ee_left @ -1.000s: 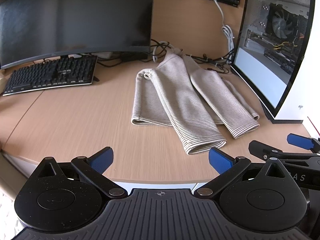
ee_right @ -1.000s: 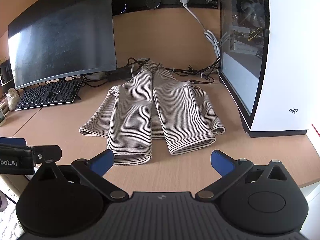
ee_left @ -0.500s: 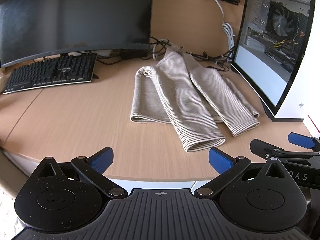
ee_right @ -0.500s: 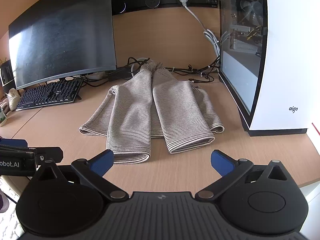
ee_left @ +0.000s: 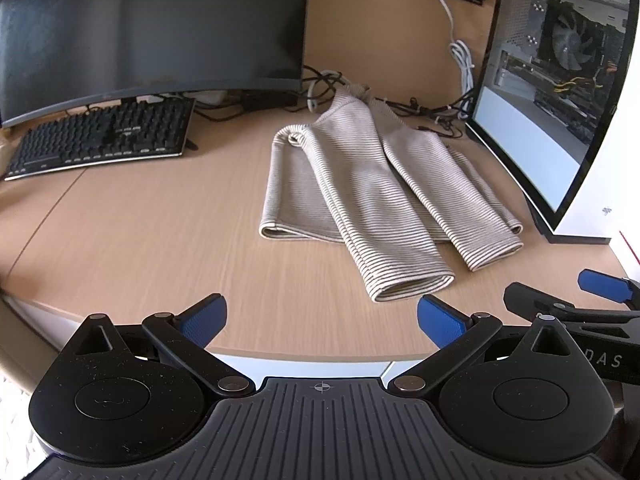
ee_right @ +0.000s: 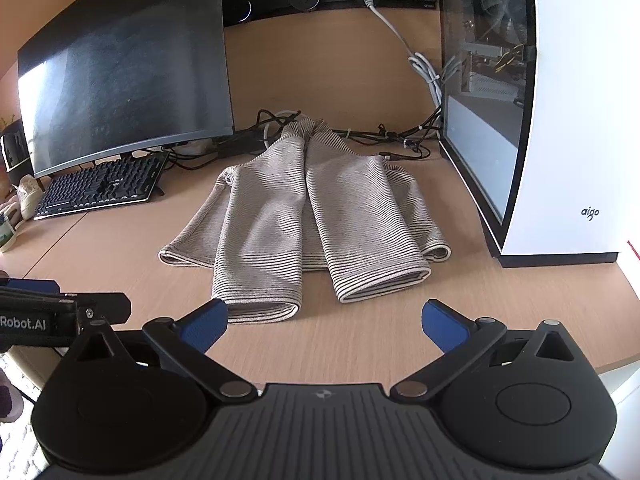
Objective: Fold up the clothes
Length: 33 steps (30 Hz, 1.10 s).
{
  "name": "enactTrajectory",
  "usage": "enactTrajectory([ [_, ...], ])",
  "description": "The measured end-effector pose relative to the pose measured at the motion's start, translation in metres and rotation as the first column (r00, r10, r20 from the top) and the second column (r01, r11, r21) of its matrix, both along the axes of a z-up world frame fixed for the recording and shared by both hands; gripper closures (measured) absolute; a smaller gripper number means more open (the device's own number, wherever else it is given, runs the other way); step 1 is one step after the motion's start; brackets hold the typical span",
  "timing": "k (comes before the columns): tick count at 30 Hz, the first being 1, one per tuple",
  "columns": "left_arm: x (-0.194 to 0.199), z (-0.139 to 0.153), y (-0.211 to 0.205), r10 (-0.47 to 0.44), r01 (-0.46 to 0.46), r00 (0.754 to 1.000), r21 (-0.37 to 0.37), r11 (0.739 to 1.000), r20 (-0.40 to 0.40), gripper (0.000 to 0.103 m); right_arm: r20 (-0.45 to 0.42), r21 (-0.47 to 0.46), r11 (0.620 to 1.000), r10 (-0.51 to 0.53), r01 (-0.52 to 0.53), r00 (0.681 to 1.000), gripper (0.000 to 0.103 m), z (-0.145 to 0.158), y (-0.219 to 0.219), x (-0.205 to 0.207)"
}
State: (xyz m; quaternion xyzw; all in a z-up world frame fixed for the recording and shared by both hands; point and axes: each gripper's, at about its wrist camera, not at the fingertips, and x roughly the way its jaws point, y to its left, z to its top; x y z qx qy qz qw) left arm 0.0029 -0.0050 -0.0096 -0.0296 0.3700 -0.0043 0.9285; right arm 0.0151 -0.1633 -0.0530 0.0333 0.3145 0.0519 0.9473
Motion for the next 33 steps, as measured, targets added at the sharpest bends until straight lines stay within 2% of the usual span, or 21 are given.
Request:
enactTrajectory([
  [4,0.006,0.002,0.005,-0.004,0.004,1.0,-0.032,0.999,-0.002,0.0,0.007,-0.001,1.0,0.008,-0.008,1.0,0.0,0.002,-0.002,0.006],
  [7,0.019,-0.001,0.014,-0.04,0.038,0.999,-0.077,0.996,-0.03,0.0,0.011,0.007,1.0,0.002,-0.002,1.0,0.0,0.003,-0.004,0.013],
  [14,0.055,-0.007,0.035,-0.127,0.113,0.989,-0.163,0.98,-0.078,0.0,-0.06,0.052,0.995,-0.084,0.088,0.995,0.0,-0.006,0.002,0.047],
  [21,0.106,-0.017,0.056,-0.206,0.16,0.971,-0.304,0.939,-0.125,0.0,-0.139,0.072,0.98,-0.175,0.186,0.975,0.0,-0.007,0.007,0.082],
  [26,0.137,-0.026,0.069,-0.249,0.189,0.959,-0.35,0.918,-0.137,0.0,-0.187,0.113,0.953,-0.258,0.282,0.948,0.0,0.0,0.011,0.101],
  [33,0.179,-0.019,0.064,-0.258,0.196,0.959,-0.382,0.903,-0.118,0.0,-0.182,0.033,0.963,-0.257,0.267,0.949,0.0,0.007,0.018,0.115],
])
